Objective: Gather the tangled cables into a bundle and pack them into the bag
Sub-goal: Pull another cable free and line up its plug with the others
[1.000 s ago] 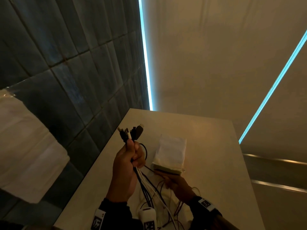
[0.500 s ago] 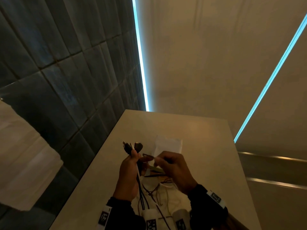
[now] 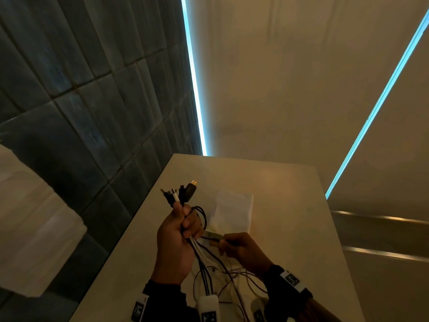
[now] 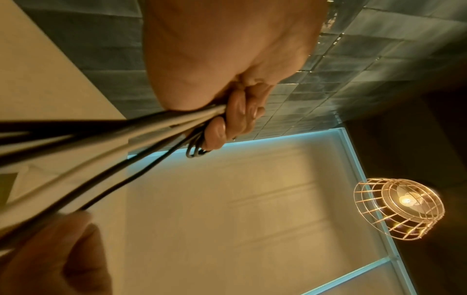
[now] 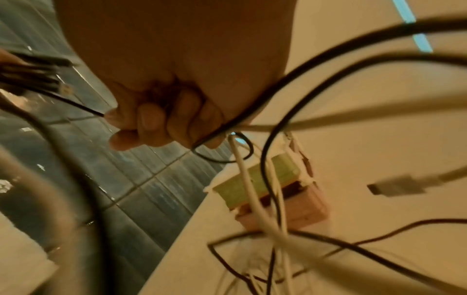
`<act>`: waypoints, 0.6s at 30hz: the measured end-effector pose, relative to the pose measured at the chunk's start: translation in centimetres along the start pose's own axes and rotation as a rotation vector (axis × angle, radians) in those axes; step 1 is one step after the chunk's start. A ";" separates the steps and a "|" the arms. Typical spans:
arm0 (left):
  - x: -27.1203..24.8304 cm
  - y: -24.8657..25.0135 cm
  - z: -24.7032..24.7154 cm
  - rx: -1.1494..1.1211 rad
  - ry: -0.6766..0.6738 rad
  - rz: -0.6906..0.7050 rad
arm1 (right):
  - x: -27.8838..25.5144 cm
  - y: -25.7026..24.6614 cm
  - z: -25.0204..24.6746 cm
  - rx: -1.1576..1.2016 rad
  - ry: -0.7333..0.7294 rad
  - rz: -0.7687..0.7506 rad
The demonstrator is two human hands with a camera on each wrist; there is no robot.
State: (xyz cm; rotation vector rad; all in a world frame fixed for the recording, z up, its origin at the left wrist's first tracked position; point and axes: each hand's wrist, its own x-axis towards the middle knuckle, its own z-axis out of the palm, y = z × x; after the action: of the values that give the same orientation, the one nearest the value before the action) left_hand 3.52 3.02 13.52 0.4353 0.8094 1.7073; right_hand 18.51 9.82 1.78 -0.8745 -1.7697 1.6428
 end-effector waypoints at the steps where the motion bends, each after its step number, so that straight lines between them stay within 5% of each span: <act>1: -0.1 0.1 0.0 0.010 0.003 0.011 | -0.1 0.5 -0.2 -0.016 0.009 0.021; 18: -0.9 1.1 0.5 0.119 0.008 0.102 | -1.9 7.2 -2.8 -0.184 0.113 0.137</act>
State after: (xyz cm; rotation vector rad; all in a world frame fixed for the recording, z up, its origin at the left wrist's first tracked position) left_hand 3.31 2.13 14.76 0.5592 0.9113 1.7615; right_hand 22.51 10.37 -5.14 -1.1715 -1.8382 1.4976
